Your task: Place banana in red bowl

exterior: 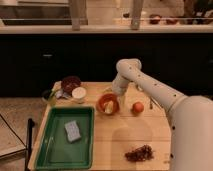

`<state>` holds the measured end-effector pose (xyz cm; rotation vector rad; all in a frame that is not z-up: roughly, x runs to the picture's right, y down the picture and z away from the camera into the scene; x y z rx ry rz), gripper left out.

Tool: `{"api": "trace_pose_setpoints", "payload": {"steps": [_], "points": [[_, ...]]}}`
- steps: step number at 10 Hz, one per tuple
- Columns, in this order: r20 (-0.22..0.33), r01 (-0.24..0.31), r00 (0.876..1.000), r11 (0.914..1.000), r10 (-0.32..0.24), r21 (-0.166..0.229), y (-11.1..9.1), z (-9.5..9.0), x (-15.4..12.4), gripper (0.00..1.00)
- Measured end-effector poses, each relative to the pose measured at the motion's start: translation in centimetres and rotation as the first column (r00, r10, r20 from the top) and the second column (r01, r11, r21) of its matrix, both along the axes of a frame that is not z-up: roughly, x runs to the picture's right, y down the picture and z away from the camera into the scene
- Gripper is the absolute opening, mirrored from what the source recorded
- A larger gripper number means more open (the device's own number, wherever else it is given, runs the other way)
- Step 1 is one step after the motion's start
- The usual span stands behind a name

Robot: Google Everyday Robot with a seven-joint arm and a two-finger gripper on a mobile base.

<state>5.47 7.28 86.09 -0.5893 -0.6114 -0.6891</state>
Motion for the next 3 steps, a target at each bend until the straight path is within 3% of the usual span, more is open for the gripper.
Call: {"api": "trace_pose_setpoints", "payload": {"steps": [3], "points": [[0.000, -0.008, 1.000, 1.0000, 0.008, 0.000, -0.27, -0.02, 0.47, 0.80]]}}
